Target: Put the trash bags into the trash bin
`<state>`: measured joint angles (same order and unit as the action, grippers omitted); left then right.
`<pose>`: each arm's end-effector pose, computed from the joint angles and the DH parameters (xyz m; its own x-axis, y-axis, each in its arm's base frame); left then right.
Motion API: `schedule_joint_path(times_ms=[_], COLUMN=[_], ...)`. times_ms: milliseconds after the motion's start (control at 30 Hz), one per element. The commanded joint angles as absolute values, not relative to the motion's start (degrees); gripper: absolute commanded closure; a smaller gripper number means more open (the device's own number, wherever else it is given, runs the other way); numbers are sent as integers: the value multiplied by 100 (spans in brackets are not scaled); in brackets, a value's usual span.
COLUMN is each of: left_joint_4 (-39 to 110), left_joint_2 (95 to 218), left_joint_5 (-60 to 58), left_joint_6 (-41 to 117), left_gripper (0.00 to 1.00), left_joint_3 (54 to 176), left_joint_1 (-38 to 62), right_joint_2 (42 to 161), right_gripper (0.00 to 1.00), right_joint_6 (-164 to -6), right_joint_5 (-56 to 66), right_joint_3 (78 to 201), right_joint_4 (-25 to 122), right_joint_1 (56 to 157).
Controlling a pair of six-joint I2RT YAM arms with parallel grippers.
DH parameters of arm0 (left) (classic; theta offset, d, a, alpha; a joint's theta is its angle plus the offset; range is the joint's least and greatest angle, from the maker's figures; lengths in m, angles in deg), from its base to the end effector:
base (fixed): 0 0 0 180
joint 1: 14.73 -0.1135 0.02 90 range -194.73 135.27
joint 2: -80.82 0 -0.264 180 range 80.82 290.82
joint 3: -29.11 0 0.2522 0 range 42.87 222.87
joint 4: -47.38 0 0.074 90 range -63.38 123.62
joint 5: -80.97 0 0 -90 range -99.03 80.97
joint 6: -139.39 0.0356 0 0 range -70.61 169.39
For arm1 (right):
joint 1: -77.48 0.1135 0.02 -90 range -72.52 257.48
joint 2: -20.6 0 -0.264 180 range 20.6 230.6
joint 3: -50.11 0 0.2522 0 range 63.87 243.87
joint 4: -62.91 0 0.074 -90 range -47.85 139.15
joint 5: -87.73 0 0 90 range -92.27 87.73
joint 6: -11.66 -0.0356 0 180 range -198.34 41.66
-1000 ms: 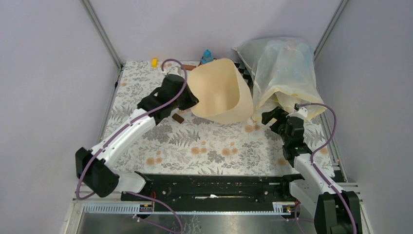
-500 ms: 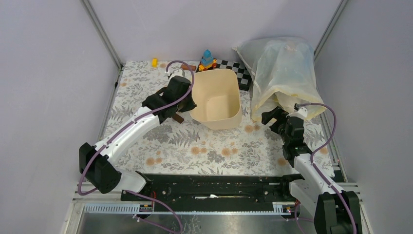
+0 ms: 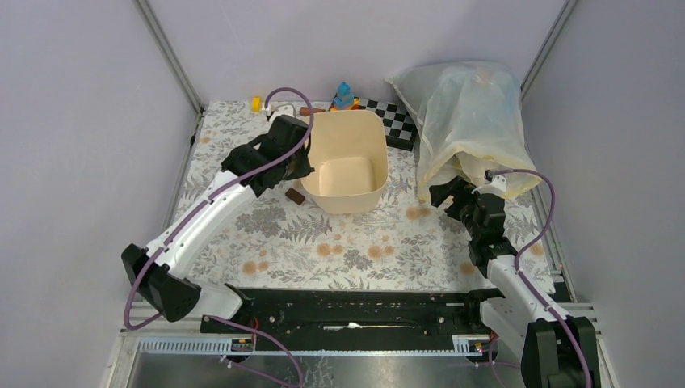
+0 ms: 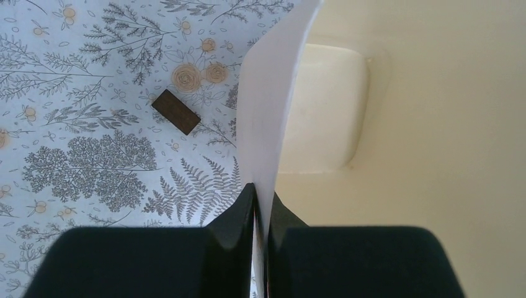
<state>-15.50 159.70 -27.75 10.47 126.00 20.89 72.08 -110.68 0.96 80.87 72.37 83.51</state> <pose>0.2385 -0.1569 0.3745 -0.6766 -0.2472 -0.6936 -0.0750 0.9602 -0.2691 0.1976 0.0229 0.2094 -0.2496 0.5107 -0.8227 -0.0312 0.8449 0.5339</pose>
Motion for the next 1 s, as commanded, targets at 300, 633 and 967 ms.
schedule_joint_path(times_ms=[300,633,967], left_joint_4=[-1291,-898,1786], left_joint_2=[16227,15642,13762], left_joint_5=[-2037,-1797,-472], left_joint_6=[1113,1397,879], left_gripper=[47,29,12], left_joint_3=[13285,12991,10232], left_joint_1=[1902,1902,1908], right_joint_2=[7053,6991,6091], right_gripper=[0,0,1], right_joint_6=[-10935,-10924,-11176], right_joint_5=[194,229,-1008], right_joint_3=[8065,8031,7677], right_joint_4=[7500,7551,7277], right_joint_1=[8368,8372,8372])
